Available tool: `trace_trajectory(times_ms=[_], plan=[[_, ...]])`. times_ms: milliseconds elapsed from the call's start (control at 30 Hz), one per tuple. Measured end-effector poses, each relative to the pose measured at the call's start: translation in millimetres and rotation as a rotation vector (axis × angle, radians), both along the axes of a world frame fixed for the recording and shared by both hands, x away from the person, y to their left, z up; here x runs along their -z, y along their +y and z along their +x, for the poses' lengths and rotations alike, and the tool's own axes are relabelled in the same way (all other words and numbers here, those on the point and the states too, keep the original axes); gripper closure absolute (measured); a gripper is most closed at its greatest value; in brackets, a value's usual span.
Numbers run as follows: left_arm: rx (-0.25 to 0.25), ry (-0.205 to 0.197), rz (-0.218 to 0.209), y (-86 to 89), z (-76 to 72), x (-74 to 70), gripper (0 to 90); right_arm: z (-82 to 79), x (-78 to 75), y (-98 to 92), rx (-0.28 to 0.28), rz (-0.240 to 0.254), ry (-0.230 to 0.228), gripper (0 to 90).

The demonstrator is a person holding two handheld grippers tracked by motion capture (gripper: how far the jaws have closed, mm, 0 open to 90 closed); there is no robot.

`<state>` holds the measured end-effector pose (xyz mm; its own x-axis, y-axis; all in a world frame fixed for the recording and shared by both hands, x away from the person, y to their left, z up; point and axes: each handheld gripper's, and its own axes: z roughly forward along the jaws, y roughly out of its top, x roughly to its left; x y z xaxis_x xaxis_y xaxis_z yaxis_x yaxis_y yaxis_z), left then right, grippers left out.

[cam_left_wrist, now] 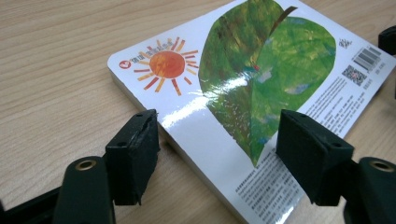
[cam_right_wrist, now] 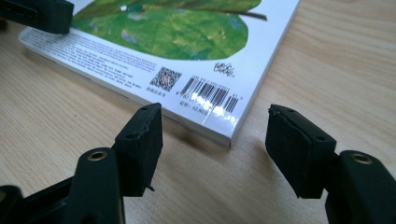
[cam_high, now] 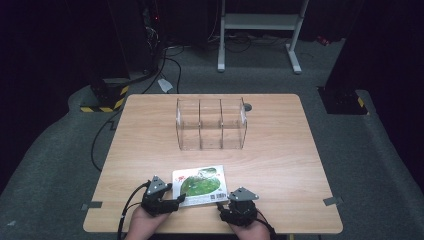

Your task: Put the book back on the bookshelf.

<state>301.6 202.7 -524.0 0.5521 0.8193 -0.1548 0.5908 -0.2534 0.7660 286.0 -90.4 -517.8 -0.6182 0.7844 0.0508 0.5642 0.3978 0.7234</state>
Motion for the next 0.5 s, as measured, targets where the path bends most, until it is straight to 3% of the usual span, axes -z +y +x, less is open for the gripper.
trace_trajectory(times_ms=[133,167,267,467,500], plan=[[-0.014,0.001,-0.011,-1.1,2.7,0.1,27.6,0.9,-2.7,-1.6,-0.003,0.017,-0.019,34.4],[-0.029,0.022,-0.039,-0.8,3.8,-0.6,26.7,2.6,-2.9,-1.4,0.004,0.023,-0.023,34.0],[-0.047,0.029,-0.052,-2.0,3.4,-1.1,27.7,8.0,-2.5,0.7,-0.007,0.039,-0.01,33.8],[-0.049,0.009,-0.016,-6.8,7.6,0.2,29.3,15.5,-0.1,5.0,-0.002,0.047,0.017,31.1],[-0.02,-0.009,0.027,-11.1,12.1,0.0,29.9,15.3,-0.4,4.4,0.011,0.046,0.019,31.4]])
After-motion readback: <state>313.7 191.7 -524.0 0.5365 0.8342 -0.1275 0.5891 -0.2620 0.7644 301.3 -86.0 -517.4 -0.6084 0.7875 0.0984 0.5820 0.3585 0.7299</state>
